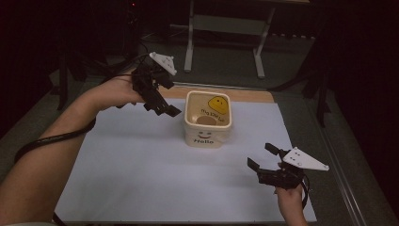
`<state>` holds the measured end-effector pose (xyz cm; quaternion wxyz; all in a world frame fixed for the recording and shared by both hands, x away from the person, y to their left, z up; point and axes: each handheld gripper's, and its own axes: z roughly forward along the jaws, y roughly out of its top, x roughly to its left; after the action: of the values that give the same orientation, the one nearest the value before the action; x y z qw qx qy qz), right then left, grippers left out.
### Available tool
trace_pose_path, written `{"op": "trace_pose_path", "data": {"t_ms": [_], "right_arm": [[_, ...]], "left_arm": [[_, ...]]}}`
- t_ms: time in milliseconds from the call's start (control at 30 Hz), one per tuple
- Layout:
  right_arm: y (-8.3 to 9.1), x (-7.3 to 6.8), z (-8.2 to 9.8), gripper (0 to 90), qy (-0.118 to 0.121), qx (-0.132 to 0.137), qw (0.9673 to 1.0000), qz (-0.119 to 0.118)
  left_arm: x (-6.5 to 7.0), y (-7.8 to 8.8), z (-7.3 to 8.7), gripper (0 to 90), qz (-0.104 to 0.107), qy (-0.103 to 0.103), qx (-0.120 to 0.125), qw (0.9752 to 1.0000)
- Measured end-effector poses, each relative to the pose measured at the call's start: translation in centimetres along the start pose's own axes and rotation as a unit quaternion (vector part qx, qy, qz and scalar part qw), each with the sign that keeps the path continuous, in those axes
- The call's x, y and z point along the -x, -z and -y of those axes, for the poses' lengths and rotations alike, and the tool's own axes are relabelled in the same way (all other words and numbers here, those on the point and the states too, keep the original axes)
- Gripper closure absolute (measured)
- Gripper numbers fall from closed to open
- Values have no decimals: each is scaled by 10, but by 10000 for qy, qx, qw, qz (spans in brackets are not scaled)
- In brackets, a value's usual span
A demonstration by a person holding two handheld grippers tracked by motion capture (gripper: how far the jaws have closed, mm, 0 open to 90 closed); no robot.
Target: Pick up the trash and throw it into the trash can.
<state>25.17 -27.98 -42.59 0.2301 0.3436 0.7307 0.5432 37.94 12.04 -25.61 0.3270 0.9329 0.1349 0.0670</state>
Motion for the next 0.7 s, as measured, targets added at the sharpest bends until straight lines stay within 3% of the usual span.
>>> {"op": "trace_pose_path", "data": {"t_ms": [533, 700], "right_arm": [[-1, -1, 0, 134, 20, -7, 10000, -14], [-1, -2, 0, 134, 31, -3, 10000, -5]], "left_arm": [[29, -8, 55, 19, 70, 204, 140, 9997], [39, -8, 72, 19, 129, 246, 316, 9991]]}}
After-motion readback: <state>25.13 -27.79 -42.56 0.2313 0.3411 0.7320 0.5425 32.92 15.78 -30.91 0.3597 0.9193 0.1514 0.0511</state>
